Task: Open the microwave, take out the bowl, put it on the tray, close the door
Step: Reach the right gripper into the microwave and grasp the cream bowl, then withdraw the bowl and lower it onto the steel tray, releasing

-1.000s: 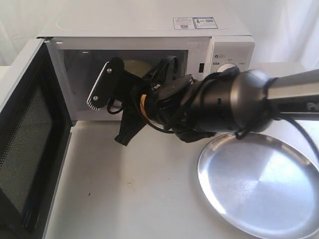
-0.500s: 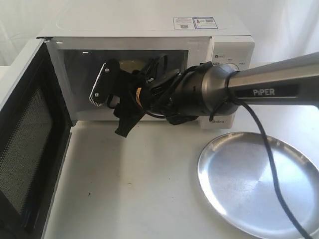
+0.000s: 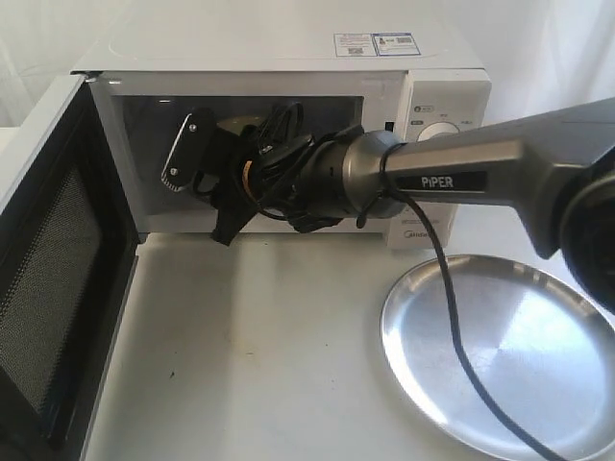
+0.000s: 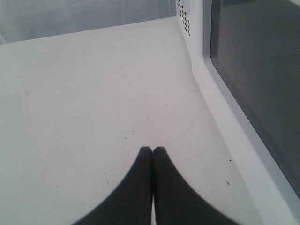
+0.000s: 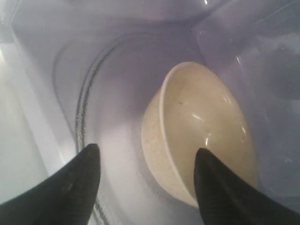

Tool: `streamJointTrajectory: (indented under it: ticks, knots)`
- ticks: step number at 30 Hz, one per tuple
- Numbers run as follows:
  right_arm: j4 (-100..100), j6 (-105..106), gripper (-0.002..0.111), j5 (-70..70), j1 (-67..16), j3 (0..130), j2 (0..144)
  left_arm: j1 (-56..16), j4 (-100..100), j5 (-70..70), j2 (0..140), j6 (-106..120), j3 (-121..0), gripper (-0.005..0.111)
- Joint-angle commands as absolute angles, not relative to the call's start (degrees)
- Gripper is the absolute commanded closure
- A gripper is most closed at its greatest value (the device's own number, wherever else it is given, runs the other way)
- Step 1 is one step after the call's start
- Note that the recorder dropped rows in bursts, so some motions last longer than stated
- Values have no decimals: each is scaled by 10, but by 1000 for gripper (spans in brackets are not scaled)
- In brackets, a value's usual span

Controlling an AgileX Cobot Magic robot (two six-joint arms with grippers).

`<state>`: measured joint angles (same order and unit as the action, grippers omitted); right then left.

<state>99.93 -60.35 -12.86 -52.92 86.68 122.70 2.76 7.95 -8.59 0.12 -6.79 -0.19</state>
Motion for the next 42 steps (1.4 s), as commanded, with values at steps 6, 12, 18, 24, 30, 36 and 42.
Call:
streamJointTrajectory:
  ticks: [6,12,18,24,30,36,42]
  knots:
    - [999,-586,56,-195,-525,910,1274,27,77,-85,0,-72,0,107]
    - [999,-587,80,-206,-525,914,1297,27,77,-85,0,-72,0,107]
    - [999,-594,108,-149,-527,914,1290,27,77,-85,0,-72,0,107]
    - [989,-604,108,-152,-564,896,1228,27,77,-85,0,-72,0,107]
    - [688,-459,108,-217,-626,793,1084,27,77,-85,0,-72,0,107]
    - [407,-328,108,-416,-714,576,919,27,77,-85,0,-72,0,107]
    - [473,-498,108,-502,-716,398,849,27,77,-85,0,-72,0,107]
